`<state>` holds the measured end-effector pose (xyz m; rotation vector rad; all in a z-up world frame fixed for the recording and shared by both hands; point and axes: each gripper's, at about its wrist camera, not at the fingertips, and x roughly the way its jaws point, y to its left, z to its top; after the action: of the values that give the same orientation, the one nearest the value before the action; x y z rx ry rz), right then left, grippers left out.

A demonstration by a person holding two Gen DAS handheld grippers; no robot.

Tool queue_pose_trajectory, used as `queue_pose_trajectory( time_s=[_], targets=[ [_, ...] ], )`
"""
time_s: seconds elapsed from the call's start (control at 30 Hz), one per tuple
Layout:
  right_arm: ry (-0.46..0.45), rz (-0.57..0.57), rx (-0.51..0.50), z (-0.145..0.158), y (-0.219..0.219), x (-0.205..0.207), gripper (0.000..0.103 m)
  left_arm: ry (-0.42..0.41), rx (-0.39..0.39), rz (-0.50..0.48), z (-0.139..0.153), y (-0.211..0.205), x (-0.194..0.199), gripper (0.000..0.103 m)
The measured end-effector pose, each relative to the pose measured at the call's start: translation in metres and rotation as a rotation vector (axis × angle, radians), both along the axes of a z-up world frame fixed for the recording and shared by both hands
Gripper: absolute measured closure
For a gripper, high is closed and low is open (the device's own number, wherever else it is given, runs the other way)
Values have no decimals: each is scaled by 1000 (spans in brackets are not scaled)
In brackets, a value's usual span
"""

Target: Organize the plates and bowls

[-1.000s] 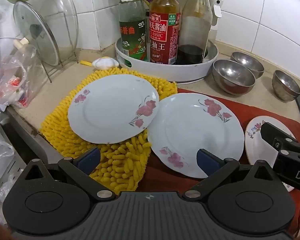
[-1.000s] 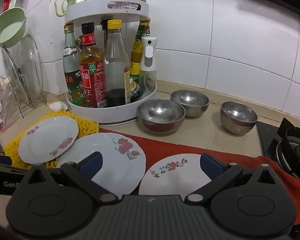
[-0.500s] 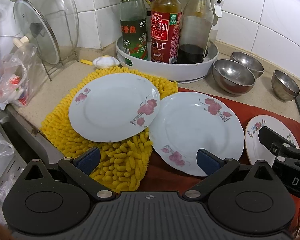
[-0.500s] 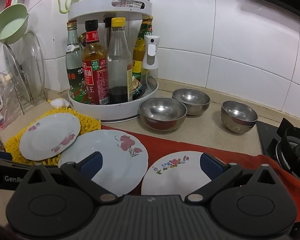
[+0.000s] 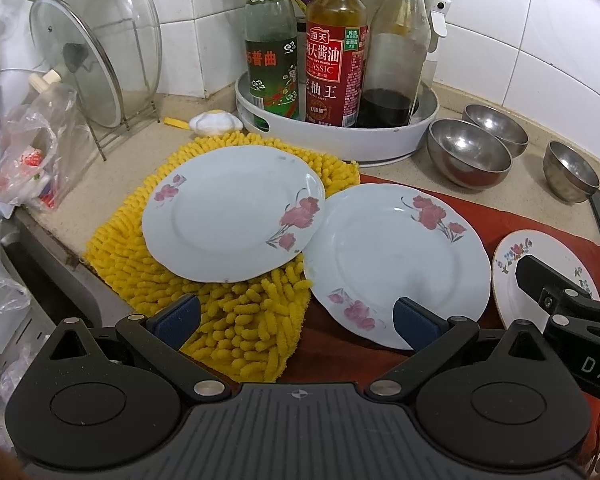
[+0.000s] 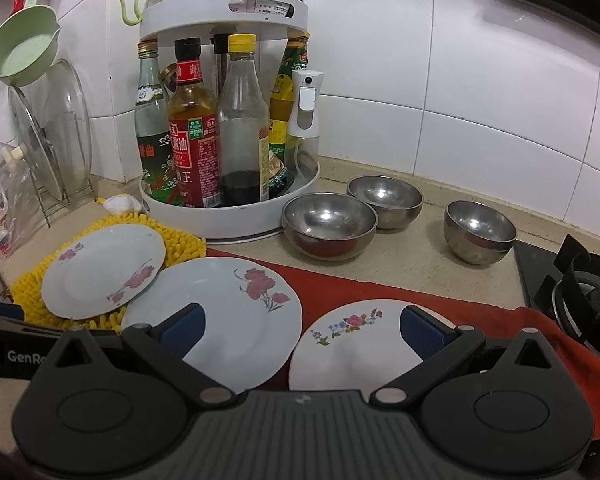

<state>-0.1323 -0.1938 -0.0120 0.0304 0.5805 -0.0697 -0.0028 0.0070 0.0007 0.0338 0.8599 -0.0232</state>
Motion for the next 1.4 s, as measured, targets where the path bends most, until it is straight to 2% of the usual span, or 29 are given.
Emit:
queue_pose_trajectory(
  time_s=[0.57, 1.23, 1.4],
  targets=[
    [-1, -1, 3, 0, -2, -1, 3, -31, 8, -2, 1, 0, -1, 0],
    [43, -19, -7, -7, -4, 2, 3, 53, -26, -14, -9, 0, 2, 0],
    [65, -30, -12, -14, -11, -1, 3, 79, -47, -54, -17, -6, 4, 0]
  ],
)
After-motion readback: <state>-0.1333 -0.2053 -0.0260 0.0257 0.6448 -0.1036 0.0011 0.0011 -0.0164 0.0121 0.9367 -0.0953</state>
